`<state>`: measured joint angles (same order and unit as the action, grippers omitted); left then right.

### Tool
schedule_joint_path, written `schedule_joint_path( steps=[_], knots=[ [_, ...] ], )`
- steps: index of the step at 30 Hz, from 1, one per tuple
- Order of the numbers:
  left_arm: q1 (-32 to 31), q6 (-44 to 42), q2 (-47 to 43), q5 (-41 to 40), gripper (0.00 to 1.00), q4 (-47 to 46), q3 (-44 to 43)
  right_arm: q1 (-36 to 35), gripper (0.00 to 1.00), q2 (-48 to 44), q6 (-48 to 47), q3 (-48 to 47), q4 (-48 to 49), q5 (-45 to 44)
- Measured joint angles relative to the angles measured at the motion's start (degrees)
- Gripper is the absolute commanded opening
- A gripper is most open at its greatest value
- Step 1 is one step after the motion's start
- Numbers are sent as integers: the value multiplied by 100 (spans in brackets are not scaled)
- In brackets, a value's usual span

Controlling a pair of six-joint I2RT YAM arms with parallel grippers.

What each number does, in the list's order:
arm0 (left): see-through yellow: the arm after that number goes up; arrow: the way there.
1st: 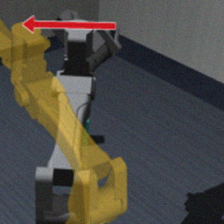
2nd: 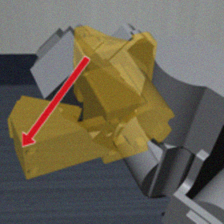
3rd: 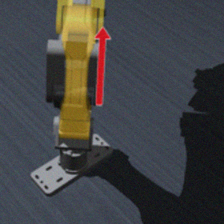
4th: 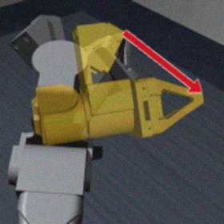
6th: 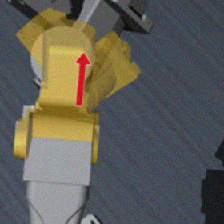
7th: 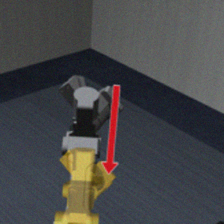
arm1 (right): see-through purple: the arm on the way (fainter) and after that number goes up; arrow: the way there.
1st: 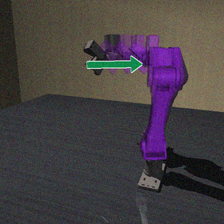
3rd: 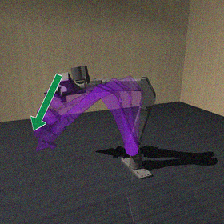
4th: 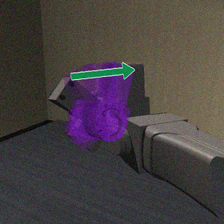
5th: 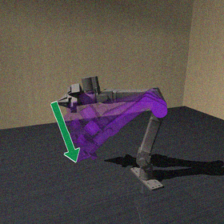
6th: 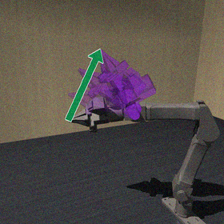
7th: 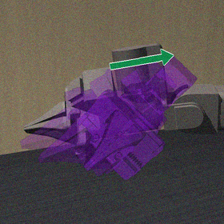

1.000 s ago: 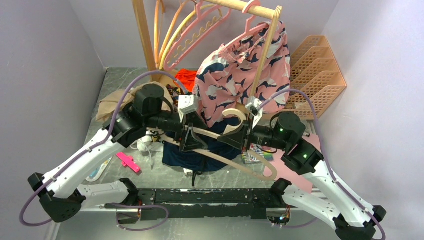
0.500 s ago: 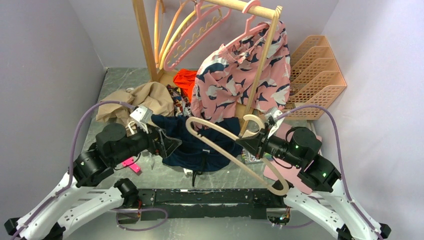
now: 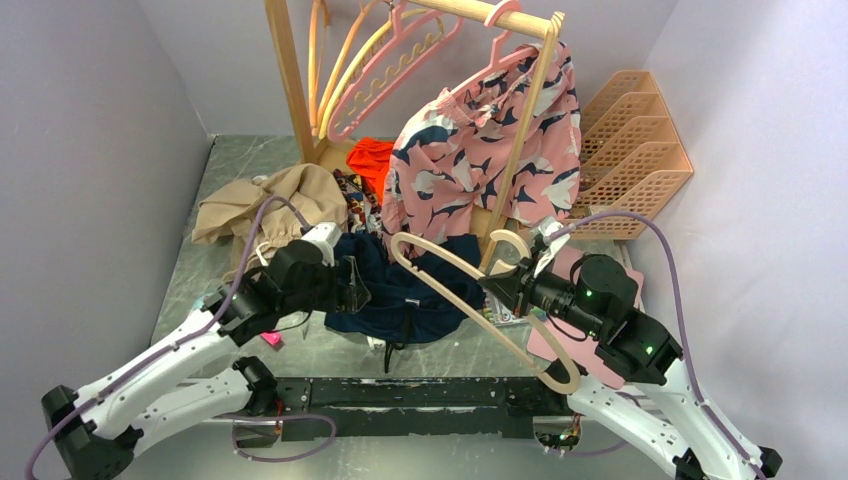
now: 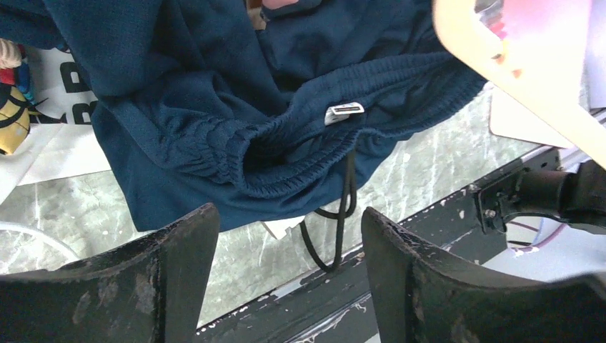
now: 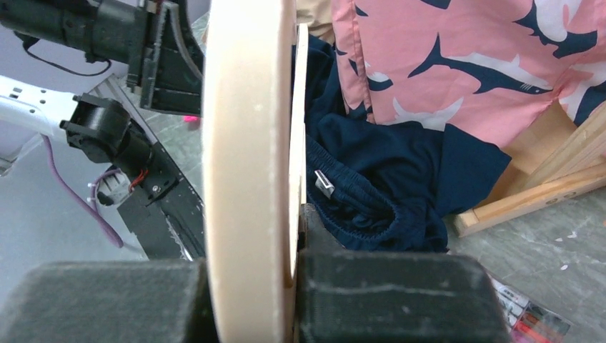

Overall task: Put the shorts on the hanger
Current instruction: Hang the shorts on the hanger.

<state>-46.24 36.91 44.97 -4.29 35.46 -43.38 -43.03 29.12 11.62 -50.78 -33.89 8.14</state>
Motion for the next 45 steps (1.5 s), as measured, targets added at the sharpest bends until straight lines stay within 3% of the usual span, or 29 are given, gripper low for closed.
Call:
schedule_joint_path(
  steps=[19,22,28,45],
  knots=[
    [0,-304,1626,-450,56,-293,-2,0,0,140,-35,0,-31,422],
    [0,-321,1679,-553,44,-348,-2,0,0,140,-46,0,-28,459],
    [0,-417,1714,-614,8,-448,-7,0,0,170,-87,-2,-31,546],
    [0,-570,938,-555,7,61,-625,0,0,1088,-522,-319,-114,1311]
  ],
)
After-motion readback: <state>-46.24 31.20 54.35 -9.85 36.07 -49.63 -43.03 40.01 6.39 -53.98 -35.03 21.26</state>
